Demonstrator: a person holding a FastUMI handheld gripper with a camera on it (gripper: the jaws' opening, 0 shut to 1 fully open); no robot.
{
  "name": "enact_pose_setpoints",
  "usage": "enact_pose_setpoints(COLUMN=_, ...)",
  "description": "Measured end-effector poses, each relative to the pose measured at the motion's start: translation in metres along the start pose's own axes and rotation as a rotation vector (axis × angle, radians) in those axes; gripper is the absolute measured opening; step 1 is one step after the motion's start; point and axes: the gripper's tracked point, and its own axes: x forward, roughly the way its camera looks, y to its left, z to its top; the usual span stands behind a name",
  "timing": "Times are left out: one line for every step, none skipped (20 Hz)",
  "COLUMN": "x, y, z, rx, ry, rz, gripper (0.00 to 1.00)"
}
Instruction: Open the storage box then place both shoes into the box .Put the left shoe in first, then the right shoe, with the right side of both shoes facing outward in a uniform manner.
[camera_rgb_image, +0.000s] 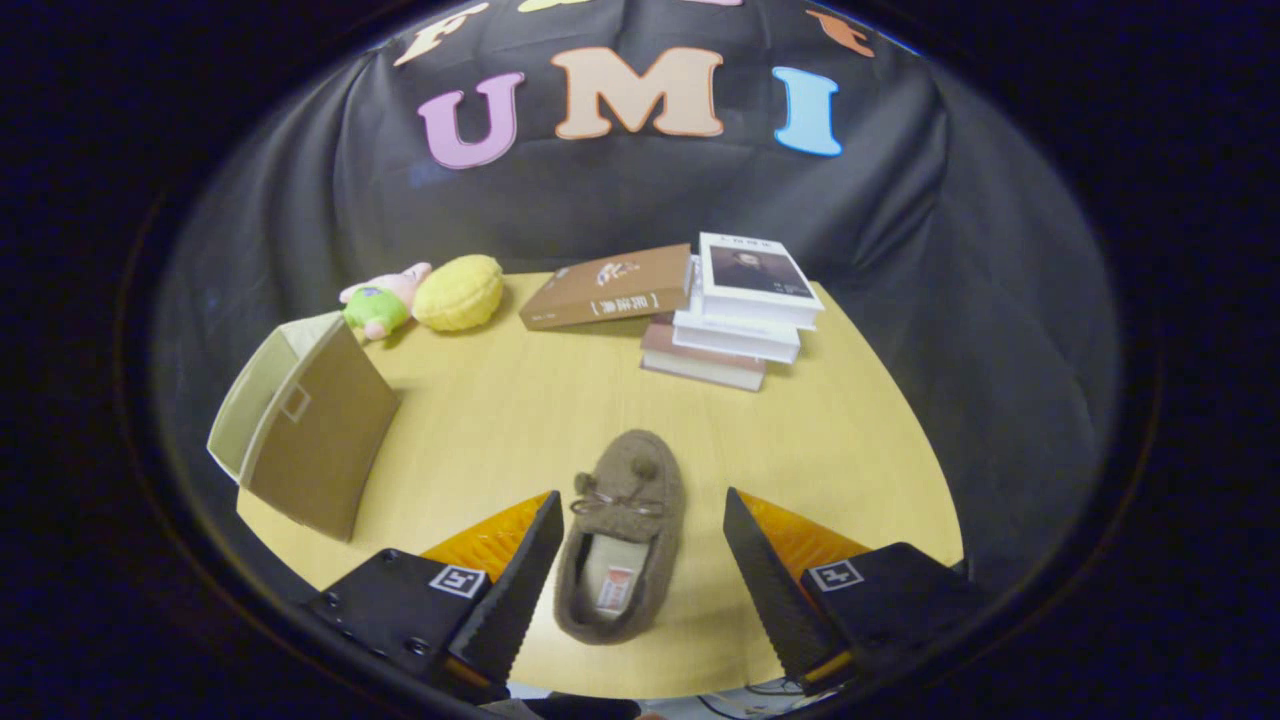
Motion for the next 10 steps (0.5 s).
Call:
enact_pose_setpoints(x=0.007, y=-0.005, z=-0.009, rx=-0.001, ry=0.02, rz=0.001, gripper=1.0)
enact_pose_setpoints(x=0.014, y=-0.009, z=-0.017, rx=-0.003, ry=0.041, rz=-0.002, gripper=1.0)
enact_pose_setpoints(x=0.021, y=-0.012, z=-0.024, rx=-0.005, ry=0.058, rz=-0.002, gripper=1.0)
enact_pose_setpoints(x=0.027, y=-0.014, z=-0.032, rx=-0.005, ry=0.083, rz=0.001, gripper=1.0)
enact_pose_setpoints(x=0.033, y=-0.014, z=-0.04, rx=-0.004, ry=0.108, rz=0.006, gripper=1.0)
enact_pose_setpoints(x=0.039, y=-0.015, z=-0.048, rx=-0.002, ry=0.129, rz=0.01, gripper=1.0)
enact_pose_setpoints(x=0.046, y=-0.015, z=-0.056, rx=-0.003, ry=0.153, rz=0.014, gripper=1.0)
enact_pose_setpoints(x=0.05, y=-0.016, z=-0.063, rx=-0.004, ry=0.176, rz=0.015, gripper=1.0)
enact_pose_setpoints(x=0.053, y=-0.014, z=-0.069, rx=-0.008, ry=0.196, rz=0.022, gripper=1.0)
enact_pose_setpoints(x=0.056, y=-0.013, z=-0.075, rx=-0.009, ry=0.218, rz=0.026, gripper=0.95)
